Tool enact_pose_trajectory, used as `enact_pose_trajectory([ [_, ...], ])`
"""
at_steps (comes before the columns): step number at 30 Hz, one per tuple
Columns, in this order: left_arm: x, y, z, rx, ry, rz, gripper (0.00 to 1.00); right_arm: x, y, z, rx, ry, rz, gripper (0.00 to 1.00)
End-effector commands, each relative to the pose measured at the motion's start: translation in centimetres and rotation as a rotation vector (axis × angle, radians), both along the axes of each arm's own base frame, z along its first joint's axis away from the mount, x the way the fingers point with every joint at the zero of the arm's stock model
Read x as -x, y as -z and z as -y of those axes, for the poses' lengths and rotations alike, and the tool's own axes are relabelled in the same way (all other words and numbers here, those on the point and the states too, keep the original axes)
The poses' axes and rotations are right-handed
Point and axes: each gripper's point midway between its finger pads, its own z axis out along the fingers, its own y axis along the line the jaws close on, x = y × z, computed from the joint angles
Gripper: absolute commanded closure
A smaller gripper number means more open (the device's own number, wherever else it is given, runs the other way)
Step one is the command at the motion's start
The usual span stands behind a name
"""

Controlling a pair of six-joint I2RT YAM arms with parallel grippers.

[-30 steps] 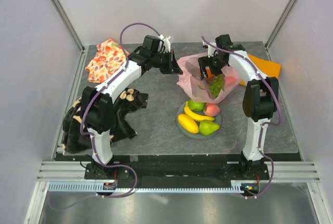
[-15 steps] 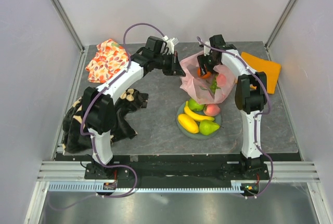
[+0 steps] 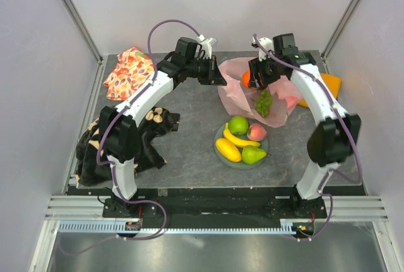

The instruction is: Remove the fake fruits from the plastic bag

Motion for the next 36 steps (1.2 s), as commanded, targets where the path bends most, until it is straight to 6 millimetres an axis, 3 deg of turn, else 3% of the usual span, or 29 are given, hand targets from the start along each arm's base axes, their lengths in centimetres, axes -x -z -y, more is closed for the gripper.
enact_pose_trajectory([
  [1,-1.8,-1.5,0.5,0.016,0.009,0.086,0.98,7.6,-5.1,-1.4,-0.127,-0.134,0.015,0.53],
  [3,-2.2,-1.7,0.7,0.027,0.01,0.09,0.99,10.5,-7.0,-1.9,-0.165,-0.216,0.057,0.53],
  [4,-2.3,-1.8,0.9,0.03,0.011,0.093,0.98,12.2,-6.0,-2.0,-0.172,-0.249,0.023,0.52],
  [8,-2.8,-2.4,1.2,0.044,0.01,0.106,0.98,17.8,-6.6,-2.9,-0.144,-0.466,0.068,0.52],
  [11,-3.0,-2.4,1.2,0.041,0.006,0.111,0.98,21.1,-5.0,-4.0,-0.062,-0.648,0.057,0.52],
  [16,-3.1,-3.2,0.9,0.038,0.001,0.142,0.98,23.4,-2.7,-5.8,-0.014,-0.824,0.007,0.52],
  [23,-3.7,-4.0,0.6,0.019,-0.003,0.197,0.98,21.2,1.8,-6.5,0.036,-0.85,-0.108,0.52],
  [31,-3.9,-4.3,0.2,-0.007,-0.016,0.239,0.98,19.2,4.7,-6.5,0.094,-0.861,-0.146,0.5],
  [36,-3.9,-4.2,0.2,-0.012,-0.013,0.241,0.98,18.6,5.5,-6.9,0.085,-0.845,-0.146,0.48],
])
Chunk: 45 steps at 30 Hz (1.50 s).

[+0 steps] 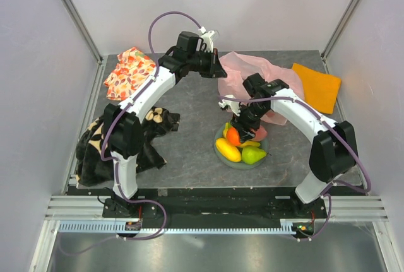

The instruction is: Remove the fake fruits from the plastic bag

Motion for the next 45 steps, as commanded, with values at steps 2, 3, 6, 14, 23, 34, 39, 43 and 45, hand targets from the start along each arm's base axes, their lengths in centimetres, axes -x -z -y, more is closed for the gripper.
enact_pose_trajectory([
  [2,-0.7,-2.9,-0.2,0.008,0.006,0.115,0.98,-1.5,0.0,-1.1,-0.034,-0.016,0.052,0.47],
  [3,-0.6,-2.9,-0.1,0.008,0.007,0.114,0.98,-1.4,0.2,-1.0,-0.028,-0.017,0.048,0.44],
  [6,-0.7,-2.9,-0.1,0.008,0.009,0.113,0.98,-1.2,0.6,-0.7,-0.012,-0.014,0.037,0.28],
  [14,-0.6,-3.0,0.2,0.014,0.02,0.116,0.98,-2.1,-5.1,-0.7,-0.041,-0.002,0.149,0.02],
  [23,-0.4,-2.9,0.3,0.014,0.035,0.12,0.98,-8.9,-16.2,1.9,-0.161,0.245,0.381,0.02],
  [34,3.3,-3.6,0.9,0.051,0.177,0.105,0.98,-15.4,-7.8,7.2,-0.074,0.504,0.268,0.27],
  [39,5.5,-1.8,0.5,0.035,0.204,0.032,0.98,-17.2,-2.0,7.9,0.002,0.564,0.198,0.34],
  [43,6.8,-1.1,0.7,0.032,0.234,0.001,0.98,-21.6,-1.4,8.6,0.029,0.691,0.26,0.23],
  [45,7.2,-1.0,0.9,0.033,0.252,-0.004,0.98,-23.2,-0.5,8.7,0.035,0.773,0.251,0.14],
])
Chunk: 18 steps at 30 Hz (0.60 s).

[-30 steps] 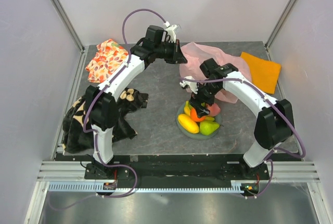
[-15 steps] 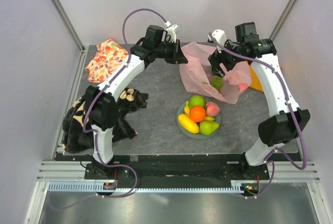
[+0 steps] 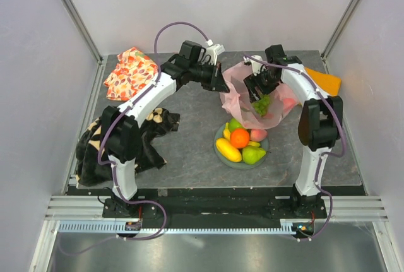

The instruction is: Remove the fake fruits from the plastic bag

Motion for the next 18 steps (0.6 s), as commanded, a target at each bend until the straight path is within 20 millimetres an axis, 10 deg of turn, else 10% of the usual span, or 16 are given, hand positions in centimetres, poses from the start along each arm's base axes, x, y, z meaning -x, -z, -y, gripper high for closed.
enact_pose_trajectory([
  [1,2.2,-2.8,0.5,0.048,0.098,0.063,0.98,-6.7,-2.4,0.4,-0.002,0.186,0.165,0.08],
  [18,6.1,-1.9,3.4,0.069,0.245,0.027,0.98,-13.9,3.8,1.6,0.036,0.41,0.143,0.05],
])
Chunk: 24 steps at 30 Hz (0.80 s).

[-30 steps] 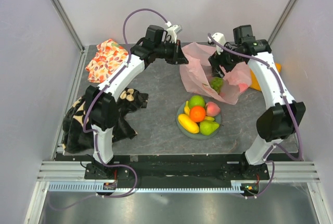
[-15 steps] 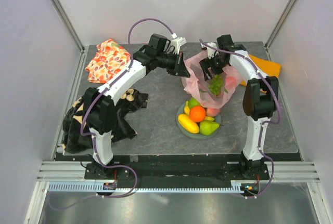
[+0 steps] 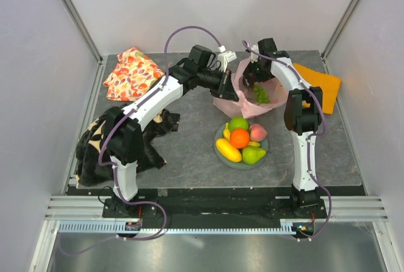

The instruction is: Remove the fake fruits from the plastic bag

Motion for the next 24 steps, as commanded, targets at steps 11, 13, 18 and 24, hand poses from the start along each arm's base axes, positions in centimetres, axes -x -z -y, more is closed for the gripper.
enact_pose_trajectory([
  [11,2.6,-1.1,1.1,0.034,0.114,0.043,0.98,-3.1,-0.2,-2.6,-0.158,-0.033,0.081,0.11],
  [13,2.7,-1.2,1.1,0.034,0.114,0.048,0.98,-3.2,0.2,-3.0,-0.175,-0.054,0.078,0.16],
  [18,2.6,-1.1,1.1,0.028,0.113,0.057,0.98,-3.2,0.2,-4.1,-0.221,-0.098,0.088,0.37],
  [24,2.4,-0.6,1.1,0.017,0.108,0.053,0.98,-3.2,-2.0,-4.1,-0.24,-0.119,0.147,0.64],
])
